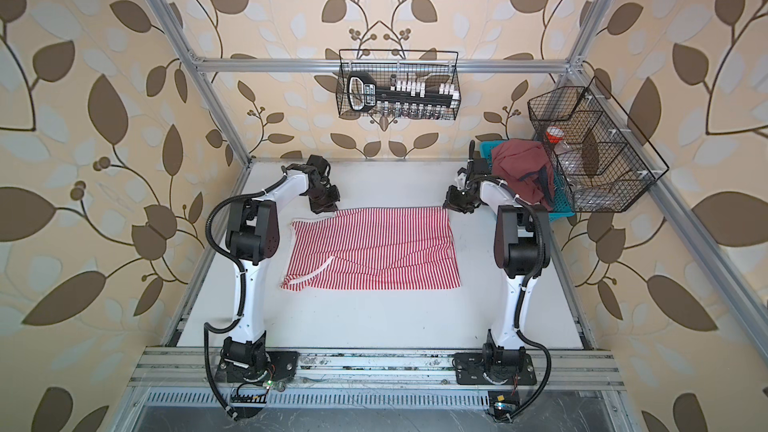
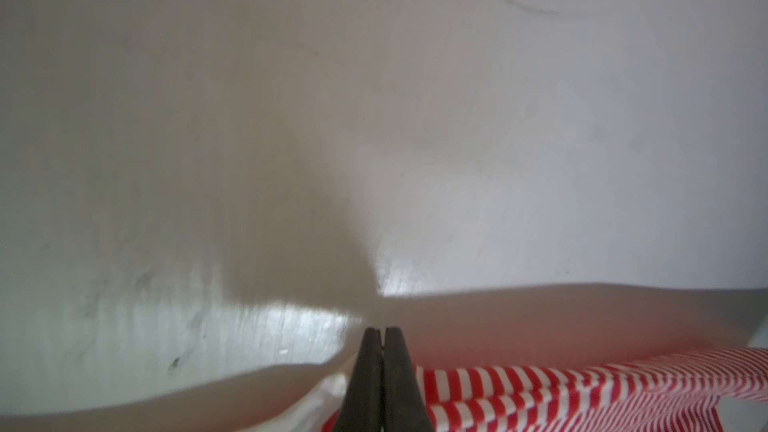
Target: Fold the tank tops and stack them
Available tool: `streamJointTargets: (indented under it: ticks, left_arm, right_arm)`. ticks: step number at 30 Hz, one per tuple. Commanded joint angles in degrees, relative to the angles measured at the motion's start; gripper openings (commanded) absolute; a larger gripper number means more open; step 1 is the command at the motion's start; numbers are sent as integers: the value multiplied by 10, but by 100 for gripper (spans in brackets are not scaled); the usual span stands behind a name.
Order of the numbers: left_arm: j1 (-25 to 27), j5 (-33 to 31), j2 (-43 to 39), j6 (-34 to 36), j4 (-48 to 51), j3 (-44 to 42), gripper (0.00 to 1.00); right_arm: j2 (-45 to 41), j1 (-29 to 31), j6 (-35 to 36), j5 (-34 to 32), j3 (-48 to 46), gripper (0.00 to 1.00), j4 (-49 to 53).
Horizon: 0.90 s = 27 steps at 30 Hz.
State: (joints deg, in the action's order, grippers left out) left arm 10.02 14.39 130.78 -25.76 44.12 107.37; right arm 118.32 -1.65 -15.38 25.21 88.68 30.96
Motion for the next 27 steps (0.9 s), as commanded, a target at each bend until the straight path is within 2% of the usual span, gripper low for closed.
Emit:
streamJointTargets:
  ticks: [1,6,20,27]
  left_arm:
    - [-5,-2,-70,-9,-31,-26,0]
    - [-5,-2,-113,-14,-56,-79,0]
    - [-3,12,-222,-37,-122,-239,0]
    - [4,13,-273,-58,-145,-322,0]
  right_arm:
    - [-29,0,7,23,-30,0,-35]
    - [-60,0,9,33,-80,0,-56]
    - [-188,-2,6,8,-256,0,-117]
    - [-221,-3,-1,3,-330,0,-133]
